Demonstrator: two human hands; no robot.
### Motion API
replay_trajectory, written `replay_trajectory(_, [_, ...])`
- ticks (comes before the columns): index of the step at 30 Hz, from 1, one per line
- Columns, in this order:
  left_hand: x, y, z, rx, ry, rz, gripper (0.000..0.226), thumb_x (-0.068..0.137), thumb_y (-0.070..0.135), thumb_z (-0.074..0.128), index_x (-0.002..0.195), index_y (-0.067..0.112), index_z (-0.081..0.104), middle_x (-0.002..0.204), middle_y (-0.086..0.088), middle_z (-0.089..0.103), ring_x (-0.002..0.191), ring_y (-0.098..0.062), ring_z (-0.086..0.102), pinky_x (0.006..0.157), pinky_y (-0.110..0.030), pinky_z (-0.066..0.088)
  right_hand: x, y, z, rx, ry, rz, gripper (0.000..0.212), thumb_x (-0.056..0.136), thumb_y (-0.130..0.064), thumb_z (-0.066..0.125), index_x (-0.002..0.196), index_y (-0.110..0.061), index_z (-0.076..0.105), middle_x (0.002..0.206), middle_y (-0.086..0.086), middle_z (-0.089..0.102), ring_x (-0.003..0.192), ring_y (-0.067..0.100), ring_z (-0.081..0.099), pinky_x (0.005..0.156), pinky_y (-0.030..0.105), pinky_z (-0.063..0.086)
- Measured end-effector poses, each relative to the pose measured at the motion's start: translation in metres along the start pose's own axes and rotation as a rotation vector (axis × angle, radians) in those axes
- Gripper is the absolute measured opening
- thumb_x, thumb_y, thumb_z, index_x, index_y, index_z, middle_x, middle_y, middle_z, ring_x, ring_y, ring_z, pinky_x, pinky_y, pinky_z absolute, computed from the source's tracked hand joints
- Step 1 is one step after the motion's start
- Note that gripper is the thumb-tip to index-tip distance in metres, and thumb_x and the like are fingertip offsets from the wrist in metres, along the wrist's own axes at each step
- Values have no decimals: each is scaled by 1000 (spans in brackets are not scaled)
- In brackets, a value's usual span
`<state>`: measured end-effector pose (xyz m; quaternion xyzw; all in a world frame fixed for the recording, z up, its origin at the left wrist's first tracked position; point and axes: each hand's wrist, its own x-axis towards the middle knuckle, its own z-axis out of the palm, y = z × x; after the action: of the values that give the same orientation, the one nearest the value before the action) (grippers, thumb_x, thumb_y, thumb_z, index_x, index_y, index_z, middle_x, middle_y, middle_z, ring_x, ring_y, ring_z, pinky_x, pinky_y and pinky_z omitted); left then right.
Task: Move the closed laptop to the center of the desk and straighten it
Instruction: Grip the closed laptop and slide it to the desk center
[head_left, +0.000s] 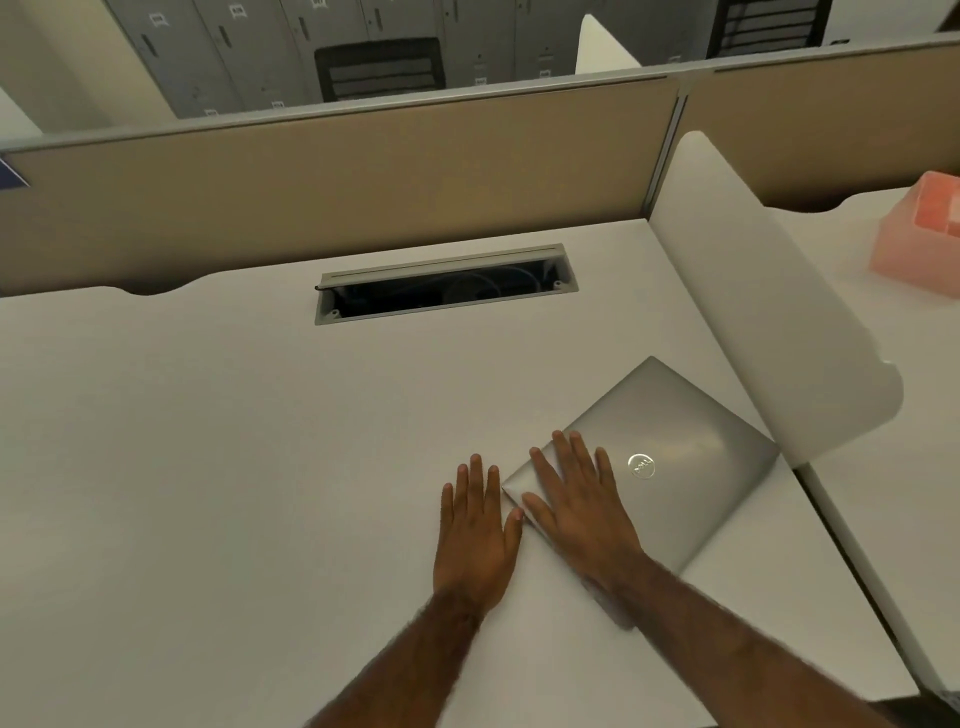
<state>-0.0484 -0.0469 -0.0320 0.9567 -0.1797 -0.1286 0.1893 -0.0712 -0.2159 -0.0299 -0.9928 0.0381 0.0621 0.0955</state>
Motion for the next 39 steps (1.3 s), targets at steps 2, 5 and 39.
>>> replay_trajectory(2, [-6, 18, 1, -86, 40, -60, 68, 99, 48, 8, 160, 20, -2, 167, 6, -17, 154, -10, -16, 123, -27, -13, 0, 17, -4, 10, 16, 13, 75, 105, -62, 14, 159, -17, 42, 167, 19, 35, 156, 38, 28, 127, 55, 14])
replay_trajectory(5, [-10, 41, 5, -152, 103, -194, 64, 102, 39, 19, 160, 13, 8, 169, -3, 5, 156, -17, 5, 125, -30, -1, -1, 51, -14, 15, 19, 63, 77, 102, -62, 18, 162, -17, 35, 171, 19, 27, 159, 37, 21, 127, 58, 14])
replay_trajectory(39, [-43, 128, 7, -1009, 149, -739, 52, 81, 13, 56, 131, 24, 50, 109, 2, 42, 107, -28, 56, 92, -36, 48, 34, 195, -100, 458, -146, 629, 101, 62, -45, 98, 145, -10, 53, 145, 20, 51, 137, 40, 44, 107, 48, 45])
